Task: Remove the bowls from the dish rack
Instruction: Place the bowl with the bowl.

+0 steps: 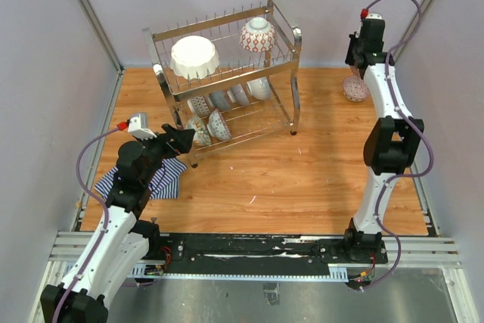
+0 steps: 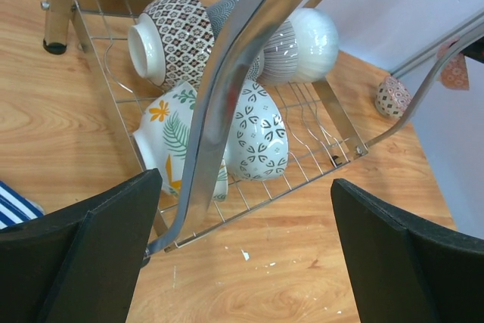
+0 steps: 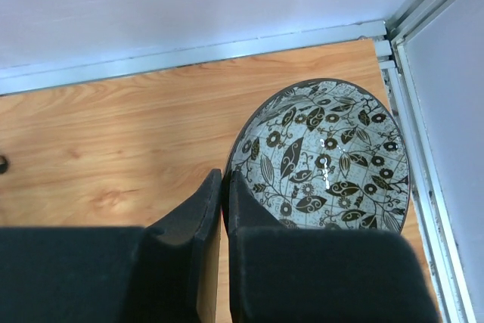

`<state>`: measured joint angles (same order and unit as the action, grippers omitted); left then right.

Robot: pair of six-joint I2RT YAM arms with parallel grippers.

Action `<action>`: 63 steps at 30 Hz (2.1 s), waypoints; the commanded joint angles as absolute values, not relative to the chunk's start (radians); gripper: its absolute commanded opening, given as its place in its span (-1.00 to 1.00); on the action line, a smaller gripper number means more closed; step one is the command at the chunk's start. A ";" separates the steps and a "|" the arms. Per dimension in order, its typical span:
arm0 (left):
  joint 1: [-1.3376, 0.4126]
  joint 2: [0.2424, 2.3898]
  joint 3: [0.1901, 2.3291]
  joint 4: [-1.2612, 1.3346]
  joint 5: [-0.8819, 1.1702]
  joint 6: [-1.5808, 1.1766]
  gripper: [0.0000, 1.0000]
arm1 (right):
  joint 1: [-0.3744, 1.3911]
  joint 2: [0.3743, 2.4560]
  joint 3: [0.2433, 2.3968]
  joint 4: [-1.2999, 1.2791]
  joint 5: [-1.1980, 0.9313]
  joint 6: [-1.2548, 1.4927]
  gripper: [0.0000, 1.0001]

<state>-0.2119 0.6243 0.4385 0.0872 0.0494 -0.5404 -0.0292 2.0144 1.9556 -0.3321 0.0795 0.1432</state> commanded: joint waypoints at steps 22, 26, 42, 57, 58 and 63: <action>-0.218 0.674 0.442 0.131 0.026 -0.517 0.99 | -0.077 2.279 2.205 -0.480 0.087 0.020 -0.99; -0.217 0.675 0.443 0.132 0.027 -0.515 0.99 | -0.077 2.289 2.198 -0.481 0.083 0.020 -0.99; -0.216 0.674 0.439 0.136 0.017 -0.516 0.99 | -0.082 2.309 2.174 -0.461 0.071 0.021 -0.99; -0.217 0.675 0.438 0.138 0.018 -0.520 0.99 | -0.084 2.337 2.190 -0.462 0.065 0.031 -0.99; -0.217 0.674 0.437 0.138 0.020 -0.521 0.99 | -0.084 2.341 2.193 -0.461 0.066 0.031 -0.99; -0.217 0.677 0.433 0.141 0.019 -0.522 0.99 | -0.084 2.359 2.204 -0.470 0.071 0.033 -0.99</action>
<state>-0.2119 0.6849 0.4385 0.1040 0.0269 -0.5274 -0.0708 2.3363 2.1715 -0.4919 0.0544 0.0437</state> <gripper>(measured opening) 0.994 0.050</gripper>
